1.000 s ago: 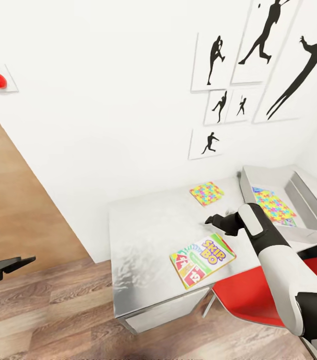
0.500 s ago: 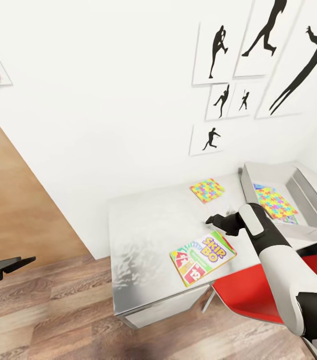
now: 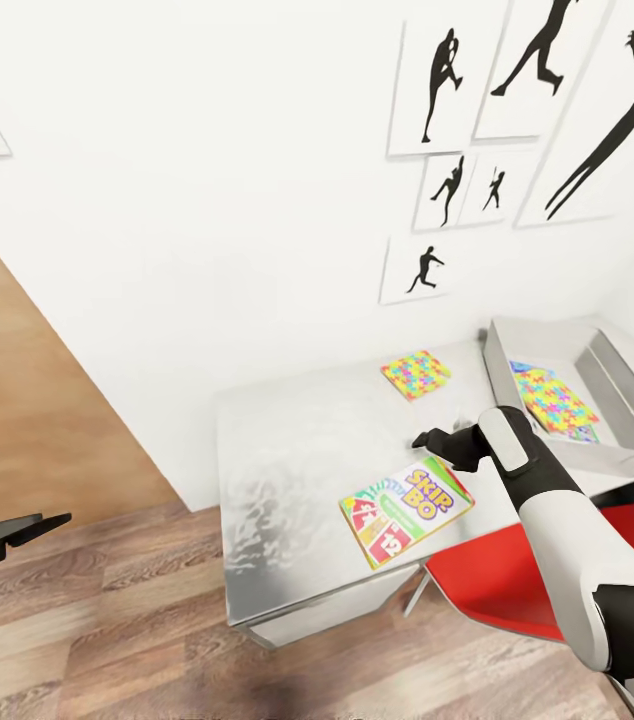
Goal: Put all the toys in the child's room - the three board games (two on the bed and one on the table), the two jigsaw puzzles on the table, and the tennis ball on the table - inside the toy box on the table in the child's room.
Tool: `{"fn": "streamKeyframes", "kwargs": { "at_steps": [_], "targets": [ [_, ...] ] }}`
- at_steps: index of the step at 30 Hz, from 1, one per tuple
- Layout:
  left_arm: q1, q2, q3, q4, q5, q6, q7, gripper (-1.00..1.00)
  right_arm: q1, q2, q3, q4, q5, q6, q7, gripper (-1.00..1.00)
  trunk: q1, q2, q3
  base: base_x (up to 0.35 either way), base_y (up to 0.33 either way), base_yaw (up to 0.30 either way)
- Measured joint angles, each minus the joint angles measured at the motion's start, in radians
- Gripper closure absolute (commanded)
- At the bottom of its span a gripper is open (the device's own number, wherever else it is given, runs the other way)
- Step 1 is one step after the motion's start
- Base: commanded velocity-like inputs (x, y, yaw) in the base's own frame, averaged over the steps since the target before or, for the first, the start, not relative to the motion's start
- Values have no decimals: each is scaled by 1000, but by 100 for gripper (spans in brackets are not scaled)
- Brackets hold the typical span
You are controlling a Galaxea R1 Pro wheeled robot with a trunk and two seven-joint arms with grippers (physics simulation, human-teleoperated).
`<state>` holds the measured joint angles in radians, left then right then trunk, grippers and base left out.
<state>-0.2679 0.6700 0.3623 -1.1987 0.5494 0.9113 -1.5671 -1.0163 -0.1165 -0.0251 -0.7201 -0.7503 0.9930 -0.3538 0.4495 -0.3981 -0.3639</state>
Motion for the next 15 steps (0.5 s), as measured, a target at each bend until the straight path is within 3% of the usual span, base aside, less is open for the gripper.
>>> {"fn": "streamKeyframes", "kwargs": {
  "at_steps": [15],
  "targets": [
    [0, 0, 0, 0, 0, 0, 0, -100, 0, 0, 0, 0, 0, 0, 0, -100, 0, 0, -25, 0, 0, 0]
  ]
}}
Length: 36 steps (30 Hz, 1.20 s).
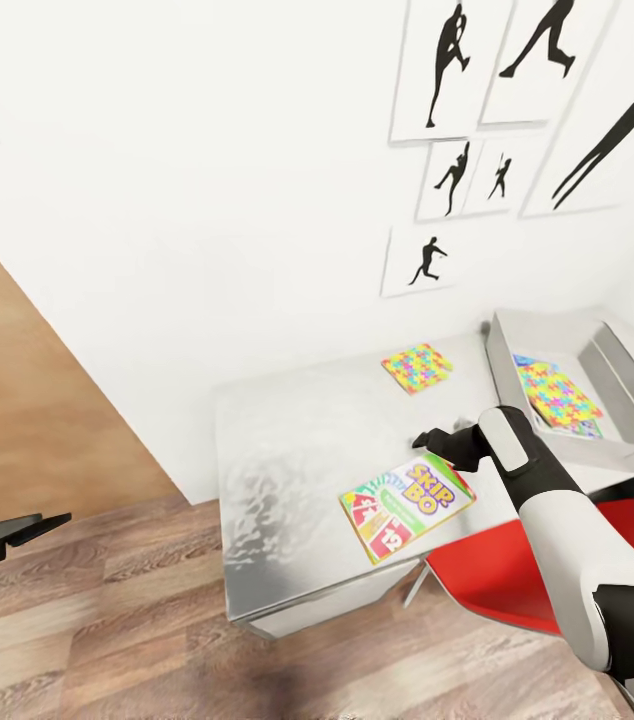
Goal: Put all the toys in the child's room - the three board games (two on the bed and one on the table), the two jigsaw puzzles on the table, and the tennis ball on the table - inside the toy box on the table in the child's room.
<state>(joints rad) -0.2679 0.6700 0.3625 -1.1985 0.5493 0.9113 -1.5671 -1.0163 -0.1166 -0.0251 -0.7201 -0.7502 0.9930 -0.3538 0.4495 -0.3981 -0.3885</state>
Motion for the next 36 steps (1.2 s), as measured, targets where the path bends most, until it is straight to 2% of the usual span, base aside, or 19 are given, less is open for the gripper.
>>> {"fn": "streamKeyframes", "kwargs": {
  "at_steps": [12, 20, 30, 36],
  "targets": [
    [0, 0, 0, 0, 0, 0, 0, -100, -1, 0, 1, -3, 35, 6, 1, -100, 0, -1, -18, 0, 16, 0],
    [0, 0, 0, 1, 0, 0, 0, -100, 0, 0, 1, 0, 15, 3, 1, -100, 0, 0, -19, 0, 21, 0],
    [0, 0, 1, 0, 0, 0, 0, -100, 0, 0, 2, 0, 0, 0, 3, -100, 0, 0, -20, 0, 192, 0],
    [0, 0, 2, 0, 0, 0, 0, -100, 0, 3, 2, 0, 11, 2, 3, -100, 0, 0, -19, 0, 246, 0]
  ]
}}
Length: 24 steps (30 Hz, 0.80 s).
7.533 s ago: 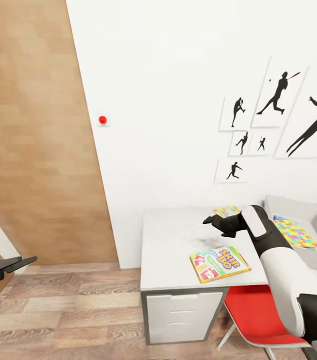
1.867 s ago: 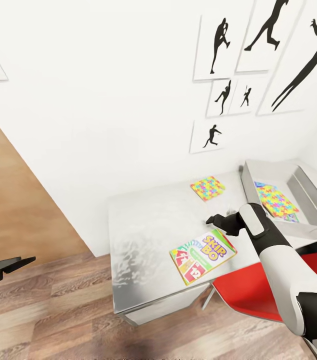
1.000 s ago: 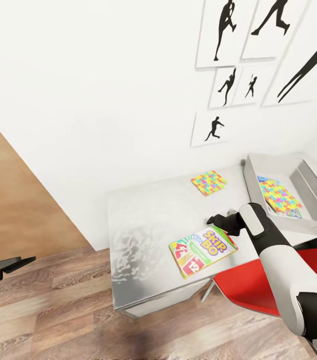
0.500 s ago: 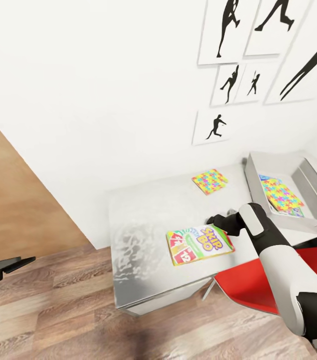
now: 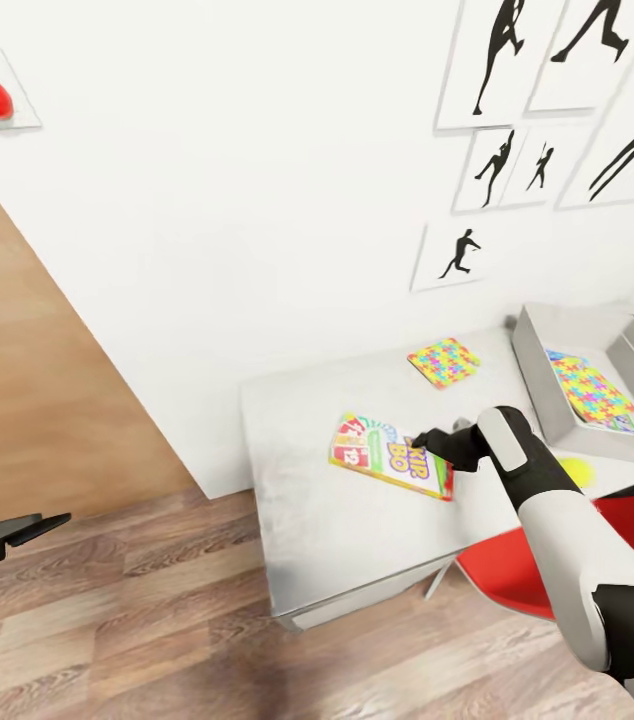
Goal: Put all the toys in the child's room - the three board games (two on the bed and one on the table), the two jigsaw puzzles on the table, and the tennis ball on the table - inside the toy box on the table in the child's room.
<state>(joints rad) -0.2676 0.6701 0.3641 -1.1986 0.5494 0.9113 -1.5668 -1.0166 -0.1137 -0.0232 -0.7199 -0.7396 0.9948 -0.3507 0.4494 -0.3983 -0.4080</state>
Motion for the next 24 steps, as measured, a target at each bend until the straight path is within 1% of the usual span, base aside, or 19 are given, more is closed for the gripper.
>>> {"fn": "streamKeyframes", "kwargs": {
  "at_steps": [5, 7, 19, 23, 24],
  "targets": [
    [0, 0, 0, 0, 0, 0, 0, -100, 0, 0, 0, 0, 6, 1, 0, -100, 0, 0, 0, 0, 154, 0],
    [0, 0, 0, 1, 0, 0, 0, -100, 0, -1, 0, 0, -12, -2, 0, -100, 0, 0, 0, 0, 40, 0],
    [0, 0, 0, 0, 1, 0, 0, -100, 1, -1, 0, 0, -12, -2, 0, -100, 0, 0, 0, 0, 58, 0],
    [0, 0, 0, 0, 1, 0, 0, -100, 1, -1, 0, 0, -3, -1, 0, -100, 0, 0, 0, 0, 141, 0],
    [0, 0, 0, 0, 1, 0, 0, -100, 1, -1, 0, 0, -10, -3, 0, -100, 0, 0, 0, 0, 147, 0]
  ]
}}
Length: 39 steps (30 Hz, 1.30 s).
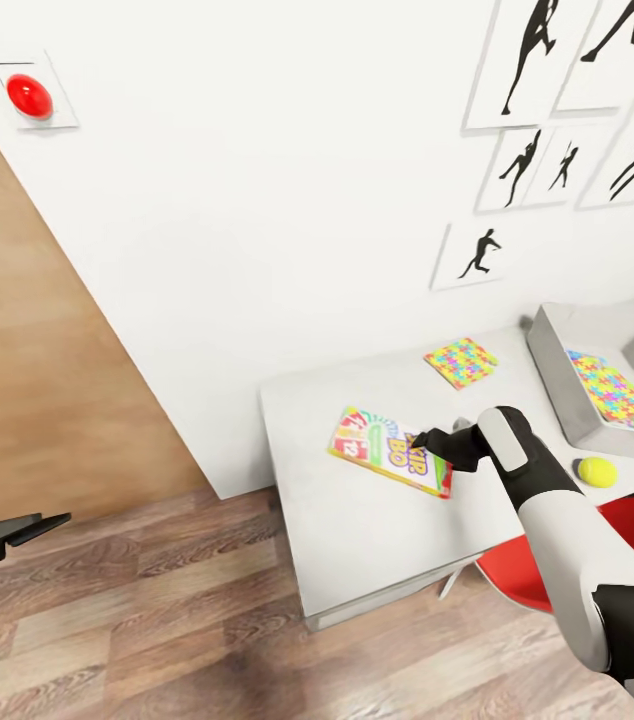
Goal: Put all the toys in the child's room - the three board games (two on the bed and one on the table), the two jigsaw puzzles on the table, and the tennis ball on the table - inside the toy box on the table in the child's room.
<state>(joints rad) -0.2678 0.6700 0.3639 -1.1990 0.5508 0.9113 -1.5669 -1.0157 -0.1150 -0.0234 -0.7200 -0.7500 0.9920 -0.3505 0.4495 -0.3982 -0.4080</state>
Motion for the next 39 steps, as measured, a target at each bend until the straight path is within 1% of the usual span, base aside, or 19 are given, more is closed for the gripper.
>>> {"fn": "streamKeyframes", "kwargs": {
  "at_steps": [5, 22, 33, 39],
  "targets": [
    [0, 0, 0, 1, 0, 0, 0, -100, 0, 0, 0, -1, 0, 0, 0, -100, 0, 0, 0, 0, 77, 0],
    [0, 0, 0, 0, 0, 0, 0, -100, 0, 3, -1, -3, -1, -2, 0, -100, 0, 0, 0, 0, 145, 0],
    [0, 1, 0, 1, 0, 0, 0, -100, 1, 5, 0, -5, 0, -2, 0, -100, 0, 0, 0, -39, 48, 0],
    [0, 1, 0, 0, -1, 0, 0, -100, 1, 0, -2, -7, -1, -2, 0, -100, 0, 0, 0, -9, -99, 0]
  ]
}}
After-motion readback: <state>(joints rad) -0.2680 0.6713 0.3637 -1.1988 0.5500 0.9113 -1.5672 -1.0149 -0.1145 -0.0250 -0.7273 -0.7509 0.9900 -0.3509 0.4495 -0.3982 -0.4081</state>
